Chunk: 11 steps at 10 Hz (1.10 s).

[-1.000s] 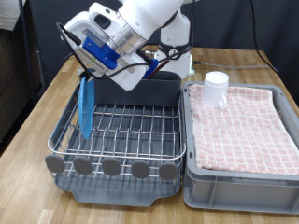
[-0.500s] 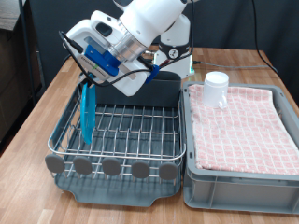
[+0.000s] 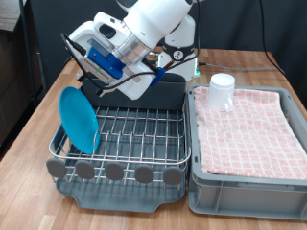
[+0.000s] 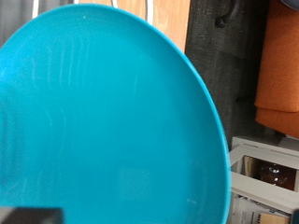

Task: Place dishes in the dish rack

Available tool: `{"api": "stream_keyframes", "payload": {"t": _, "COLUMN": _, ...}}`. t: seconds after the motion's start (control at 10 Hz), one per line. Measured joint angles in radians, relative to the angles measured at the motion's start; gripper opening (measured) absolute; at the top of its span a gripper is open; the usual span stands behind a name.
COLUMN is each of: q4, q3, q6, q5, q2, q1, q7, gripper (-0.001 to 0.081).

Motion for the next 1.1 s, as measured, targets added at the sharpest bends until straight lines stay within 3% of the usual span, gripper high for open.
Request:
{"api": "stream_keyframes", "payload": {"t": 0.1, "q4": 0.004, "q3": 0.005, "q6": -0.006, "q5": 0.047, "q2": -0.007, "q1": 0.001, "q7": -0.029, "gripper": 0.0624}}
{"api": "stream_keyframes", "payload": {"t": 0.2, "q4": 0.009, "q3": 0.011, "q6": -0.013, "q5": 0.106, "q2": -0.021, "q1": 0.003, "q7": -0.069, "gripper": 0.0624}}
{"api": "stream_keyframes", "payload": {"t": 0.3, "q4": 0.017, "q3": 0.019, "q6": -0.037, "q5": 0.161, "q2": -0.041, "q1": 0.005, "q7": -0.11, "gripper": 0.0767}}
{"api": "stream_keyframes", "payload": {"t": 0.6, "q4": 0.063, "q3": 0.049, "q6": -0.18, "q5": 0.335, "q2": -0.133, "q1": 0.017, "q7": -0.237, "gripper": 0.0794}}
{"api": "stream_keyframes", "payload": {"t": 1.1, "q4": 0.158, "q3": 0.127, "q6": -0.381, "q5": 0.431, "q2": -0.248, "q1": 0.062, "q7": -0.333, "gripper": 0.0802}}
